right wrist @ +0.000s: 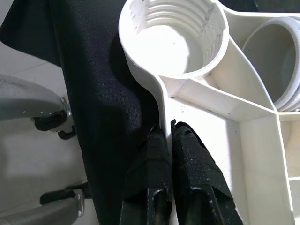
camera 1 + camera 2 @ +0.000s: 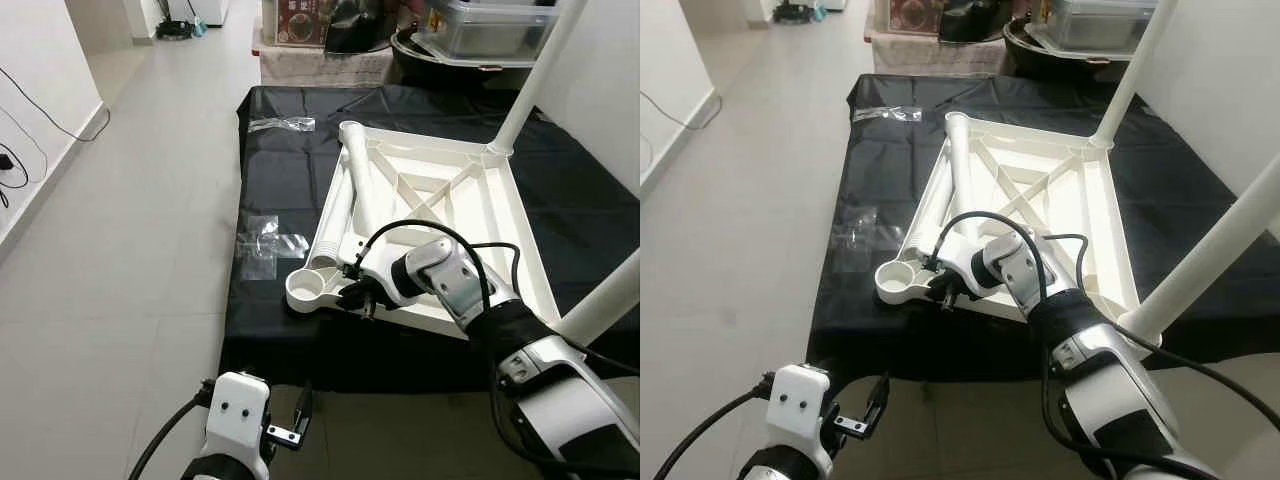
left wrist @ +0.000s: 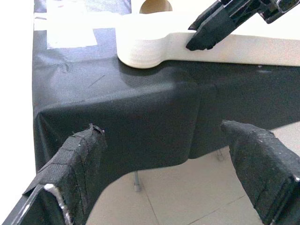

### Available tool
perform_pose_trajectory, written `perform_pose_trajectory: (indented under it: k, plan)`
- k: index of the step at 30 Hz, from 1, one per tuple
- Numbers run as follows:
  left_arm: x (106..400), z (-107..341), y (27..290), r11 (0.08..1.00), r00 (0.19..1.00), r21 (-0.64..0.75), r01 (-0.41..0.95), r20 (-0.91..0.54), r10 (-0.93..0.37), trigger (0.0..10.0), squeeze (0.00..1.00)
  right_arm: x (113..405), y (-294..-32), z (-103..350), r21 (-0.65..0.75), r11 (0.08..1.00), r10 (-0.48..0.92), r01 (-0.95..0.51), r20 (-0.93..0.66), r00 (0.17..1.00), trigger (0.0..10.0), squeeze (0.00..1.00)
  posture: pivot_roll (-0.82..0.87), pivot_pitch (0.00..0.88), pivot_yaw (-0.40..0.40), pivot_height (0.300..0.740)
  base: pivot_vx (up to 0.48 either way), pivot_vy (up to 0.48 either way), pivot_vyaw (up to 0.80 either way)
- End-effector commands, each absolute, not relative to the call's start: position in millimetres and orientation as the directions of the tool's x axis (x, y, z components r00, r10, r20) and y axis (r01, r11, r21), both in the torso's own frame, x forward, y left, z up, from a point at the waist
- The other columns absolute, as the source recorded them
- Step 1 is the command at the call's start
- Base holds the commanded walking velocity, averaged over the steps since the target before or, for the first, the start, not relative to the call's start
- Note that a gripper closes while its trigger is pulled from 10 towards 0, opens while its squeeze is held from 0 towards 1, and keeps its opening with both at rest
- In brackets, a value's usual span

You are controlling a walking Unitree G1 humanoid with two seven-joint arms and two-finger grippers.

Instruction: Building children table

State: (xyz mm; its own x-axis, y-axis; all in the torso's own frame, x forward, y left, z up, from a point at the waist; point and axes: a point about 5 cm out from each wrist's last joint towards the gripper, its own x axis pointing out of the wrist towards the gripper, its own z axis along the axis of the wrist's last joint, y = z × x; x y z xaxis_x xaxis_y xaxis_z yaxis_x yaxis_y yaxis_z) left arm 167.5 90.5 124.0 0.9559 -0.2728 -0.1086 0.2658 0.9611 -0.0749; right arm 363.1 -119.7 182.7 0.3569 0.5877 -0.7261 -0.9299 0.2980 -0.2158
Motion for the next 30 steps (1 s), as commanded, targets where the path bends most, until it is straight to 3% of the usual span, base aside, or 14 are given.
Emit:
perform_pose_trajectory:
  k: [1,5,6,14,15,16,17,23,30]
  plan:
    - [166,121,87,0.959,0.952,-0.095,0.265,-0.129,-0.276,10.0,0.00,362,-120,178,-0.204,0.298,0.577,-0.932,-0.740,0.346,0.0,0.00,-0.03,0.179,-0.086,0.740,0.000,0.000,0.00]
    - [166,121,87,0.959,0.952,-0.097,0.265,-0.130,-0.276,10.0,0.00,359,-116,176,-0.198,0.280,0.582,-0.939,-0.744,0.330,0.4,0.00,-0.03,0.183,-0.088,0.740,0.000,0.000,0.00]
    - [166,121,87,0.959,0.952,-0.098,0.265,-0.131,-0.276,10.0,0.00,357,-114,174,-0.190,0.272,0.580,-0.943,-0.750,0.318,10.0,0.00,-0.03,0.183,-0.088,0.740,0.000,0.000,0.00]
    - [165,122,87,0.960,0.952,-0.098,0.264,-0.130,-0.275,10.0,0.00,360,-110,169,-0.206,0.282,0.560,-0.937,-0.758,0.335,10.0,0.00,-0.03,0.185,-0.088,0.740,0.000,0.000,0.00]
    - [165,121,87,0.960,0.953,-0.099,0.263,-0.130,-0.275,10.0,0.00,360,-110,168,-0.205,0.275,0.561,-0.939,-0.759,0.330,4.6,0.00,-0.03,0.185,-0.088,0.740,0.000,0.000,0.00]
    - [165,121,87,0.960,0.953,-0.099,0.263,-0.130,-0.275,10.0,0.00,360,-110,168,-0.205,0.275,0.561,-0.939,-0.759,0.330,4.6,0.00,-0.03,0.185,-0.088,0.740,0.000,0.000,0.00]
    - [166,122,87,0.960,0.953,-0.100,0.263,-0.130,-0.275,10.0,0.00,360,-112,167,-0.212,0.256,0.550,-0.943,-0.770,0.323,0.0,0.00,-0.03,0.187,-0.091,0.740,0.000,0.000,0.00]
    - [166,122,87,0.960,0.953,-0.101,0.262,-0.129,-0.274,10.0,0.00,365,-132,168,-0.228,0.198,0.481,-0.953,-0.825,0.297,0.0,0.00,-0.03,0.187,-0.091,0.740,0.000,0.000,0.00]
    - [167,121,86,0.960,0.953,-0.102,0.261,-0.128,-0.273,10.0,0.00,371,-164,175,-0.238,0.204,0.413,-0.950,-0.859,0.304,0.0,0.00,-0.04,0.186,-0.094,0.740,0.000,0.000,0.00]
